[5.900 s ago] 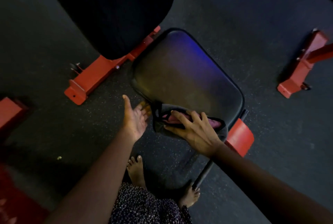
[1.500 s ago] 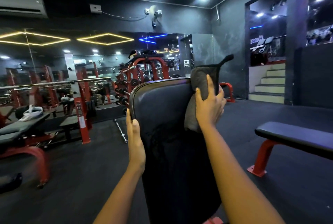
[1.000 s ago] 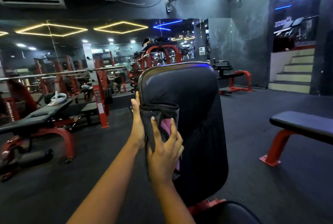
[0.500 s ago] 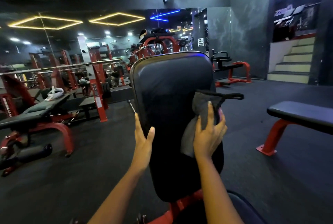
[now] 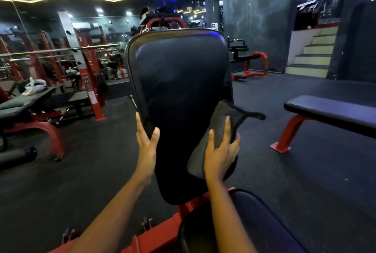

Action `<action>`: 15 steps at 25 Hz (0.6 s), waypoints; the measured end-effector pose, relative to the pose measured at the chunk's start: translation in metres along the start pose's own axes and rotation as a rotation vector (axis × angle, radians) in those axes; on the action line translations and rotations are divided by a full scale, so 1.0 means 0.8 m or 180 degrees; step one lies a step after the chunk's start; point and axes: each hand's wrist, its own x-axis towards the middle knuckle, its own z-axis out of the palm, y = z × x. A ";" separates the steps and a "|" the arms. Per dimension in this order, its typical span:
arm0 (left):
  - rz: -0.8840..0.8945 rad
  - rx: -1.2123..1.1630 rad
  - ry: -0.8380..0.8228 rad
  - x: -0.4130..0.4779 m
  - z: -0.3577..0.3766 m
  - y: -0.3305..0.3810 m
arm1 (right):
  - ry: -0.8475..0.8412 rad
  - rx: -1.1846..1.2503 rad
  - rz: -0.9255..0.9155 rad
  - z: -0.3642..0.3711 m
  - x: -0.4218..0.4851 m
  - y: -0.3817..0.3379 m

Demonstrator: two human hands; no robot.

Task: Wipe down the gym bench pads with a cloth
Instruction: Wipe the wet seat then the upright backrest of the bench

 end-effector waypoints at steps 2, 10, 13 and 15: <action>0.0005 -0.0031 -0.0007 -0.001 0.001 0.002 | -0.0178 0.0019 -0.0201 0.000 -0.070 -0.003; 0.0037 0.0216 0.0060 -0.001 -0.001 -0.001 | -0.0935 -0.0419 -0.0585 -0.007 -0.193 0.011; 0.0113 0.0308 0.0008 -0.009 -0.011 -0.031 | -0.0739 -0.0383 -0.0405 -0.021 -0.150 0.036; -0.0010 0.0353 -0.0062 -0.032 -0.007 -0.062 | -0.0384 -0.0357 0.0246 -0.024 -0.098 0.071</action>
